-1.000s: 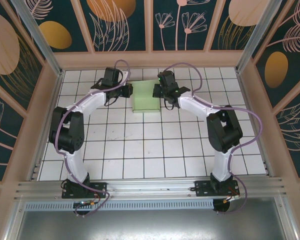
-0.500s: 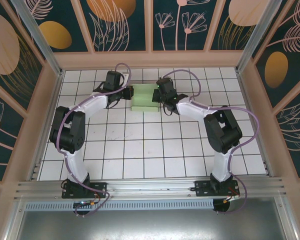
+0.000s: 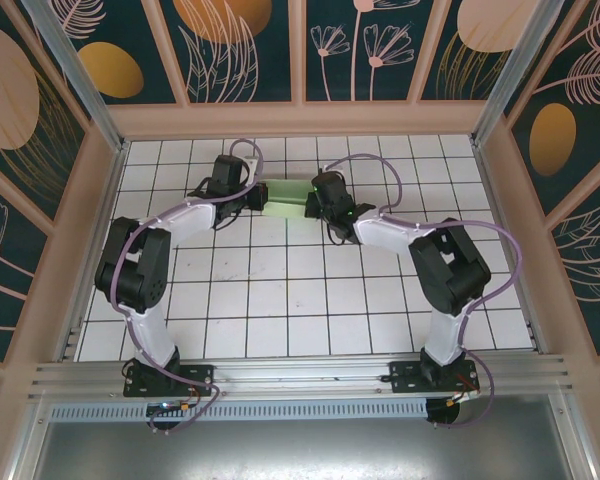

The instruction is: Fold the paper box

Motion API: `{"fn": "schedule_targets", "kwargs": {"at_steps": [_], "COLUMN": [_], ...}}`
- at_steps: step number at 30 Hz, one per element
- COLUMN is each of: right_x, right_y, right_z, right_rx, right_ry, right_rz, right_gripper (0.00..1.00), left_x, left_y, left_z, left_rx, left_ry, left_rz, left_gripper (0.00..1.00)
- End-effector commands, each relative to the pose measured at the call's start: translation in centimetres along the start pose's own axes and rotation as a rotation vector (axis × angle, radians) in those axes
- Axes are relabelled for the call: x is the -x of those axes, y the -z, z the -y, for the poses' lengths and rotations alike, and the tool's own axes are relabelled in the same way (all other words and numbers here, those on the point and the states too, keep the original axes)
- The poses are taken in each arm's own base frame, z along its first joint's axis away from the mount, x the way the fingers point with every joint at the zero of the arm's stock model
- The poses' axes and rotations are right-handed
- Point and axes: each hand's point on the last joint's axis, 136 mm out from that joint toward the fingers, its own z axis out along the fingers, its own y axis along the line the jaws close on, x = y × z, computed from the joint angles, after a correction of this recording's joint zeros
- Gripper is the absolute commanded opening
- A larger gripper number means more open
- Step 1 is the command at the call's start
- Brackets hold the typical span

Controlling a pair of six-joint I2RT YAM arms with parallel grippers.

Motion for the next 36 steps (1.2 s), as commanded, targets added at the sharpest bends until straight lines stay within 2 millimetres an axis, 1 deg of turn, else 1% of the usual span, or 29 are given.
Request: {"fn": "schedule_targets", "kwargs": {"at_steps": [1, 7, 9, 12, 15, 23, 27, 31, 36], "right_x": [-0.7, -0.8, -1.0, -1.3, -1.2, -2.9, -4.0, -5.0, -5.7], "right_y": [1.0, 2.2, 2.9, 3.8, 5.0, 6.0, 6.3, 6.1, 5.9], "right_z": [-0.5, -1.2, -1.5, -1.6, -1.6, -0.9, -0.7, -0.3, -0.1], "right_rx": [0.02, 0.054, 0.074, 0.082, 0.072, 0.092, 0.123, 0.126, 0.121], "right_ry": [-0.014, 0.006, 0.018, 0.024, 0.039, 0.072, 0.071, 0.067, 0.076], "right_rz": [0.011, 0.078, 0.106, 0.147, 0.202, 0.256, 0.268, 0.257, 0.25], "right_gripper": [0.0, 0.0, 0.0, 0.0, 0.0, 0.0, 0.0, 0.0, 0.0], "left_x": [0.8, 0.5, 0.8, -0.2, -0.6, -2.1, -2.9, -3.8, -4.5], "left_y": [1.2, 2.8, 4.0, 4.7, 5.9, 8.0, 8.6, 8.3, 8.3], "left_z": [2.7, 3.6, 4.0, 4.0, 4.4, 4.6, 4.4, 4.4, 4.5], "left_rx": [-0.082, -0.102, -0.107, -0.106, -0.12, -0.126, -0.112, -0.099, -0.099], "left_ry": [-0.003, -0.038, -0.044, -0.048, -0.05, -0.064, -0.071, -0.076, -0.085], "left_rz": [0.044, 0.126, 0.17, 0.201, 0.26, 0.393, 0.435, 0.434, 0.447], "left_gripper": [0.0, 0.0, 0.0, 0.0, 0.0, 0.0, 0.0, 0.0, 0.0]}}
